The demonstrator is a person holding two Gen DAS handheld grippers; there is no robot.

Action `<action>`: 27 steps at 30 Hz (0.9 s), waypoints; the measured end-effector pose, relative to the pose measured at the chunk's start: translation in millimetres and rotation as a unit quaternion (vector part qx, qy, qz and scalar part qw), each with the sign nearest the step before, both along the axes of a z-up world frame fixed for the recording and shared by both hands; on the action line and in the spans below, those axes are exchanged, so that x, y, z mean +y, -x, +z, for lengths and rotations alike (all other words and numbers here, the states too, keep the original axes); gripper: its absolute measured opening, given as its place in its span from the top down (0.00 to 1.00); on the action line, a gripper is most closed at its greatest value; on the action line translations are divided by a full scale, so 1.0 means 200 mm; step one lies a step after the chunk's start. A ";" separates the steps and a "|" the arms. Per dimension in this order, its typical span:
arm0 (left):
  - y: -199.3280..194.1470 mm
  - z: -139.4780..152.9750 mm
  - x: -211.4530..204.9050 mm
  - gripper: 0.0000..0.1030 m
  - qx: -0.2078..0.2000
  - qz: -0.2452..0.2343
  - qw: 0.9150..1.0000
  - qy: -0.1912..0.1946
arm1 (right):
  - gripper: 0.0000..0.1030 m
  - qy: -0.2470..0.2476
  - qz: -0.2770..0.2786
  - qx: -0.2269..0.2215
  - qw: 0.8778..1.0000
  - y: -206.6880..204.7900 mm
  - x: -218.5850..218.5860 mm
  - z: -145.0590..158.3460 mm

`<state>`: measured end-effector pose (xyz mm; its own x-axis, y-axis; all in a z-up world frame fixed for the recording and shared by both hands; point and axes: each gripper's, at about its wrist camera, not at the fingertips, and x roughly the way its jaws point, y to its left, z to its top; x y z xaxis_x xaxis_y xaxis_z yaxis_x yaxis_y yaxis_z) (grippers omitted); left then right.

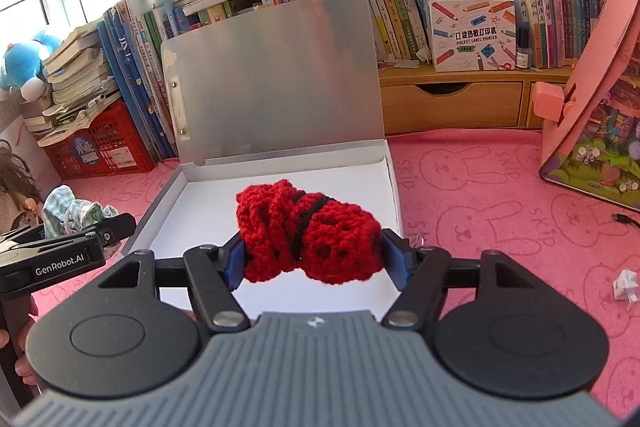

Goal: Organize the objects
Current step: 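Carry scrunchie and red bow into the grey box and open both grippers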

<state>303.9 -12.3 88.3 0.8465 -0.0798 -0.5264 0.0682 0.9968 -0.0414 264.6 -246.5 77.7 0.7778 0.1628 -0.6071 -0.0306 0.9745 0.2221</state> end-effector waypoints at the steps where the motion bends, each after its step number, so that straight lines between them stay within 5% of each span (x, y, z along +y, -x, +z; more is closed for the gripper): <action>1: -0.04 -0.01 -0.01 0.27 0.004 -0.001 1.000 0.002 | 0.33 -0.007 -0.002 0.005 1.000 -0.04 0.00 -0.01; 12: -0.31 -0.22 -0.04 0.27 0.059 0.001 0.998 -0.024 | 0.33 0.016 0.007 0.039 0.999 -0.30 0.12 -0.19; 24: -0.33 -0.37 -0.08 0.26 0.087 -0.012 0.994 -0.068 | 0.30 0.057 0.023 0.048 0.997 -0.31 0.21 -0.28; 27: -0.31 -0.35 -0.08 0.22 0.085 -0.013 0.994 -0.064 | 0.22 0.060 0.026 0.043 0.997 -0.30 0.23 -0.28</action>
<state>366.3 -28.2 17.8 0.7428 -0.0248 -0.6691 0.0978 0.9926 0.0718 324.0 -201.5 20.8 0.7148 0.1228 -0.6884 -0.0673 0.9920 0.1071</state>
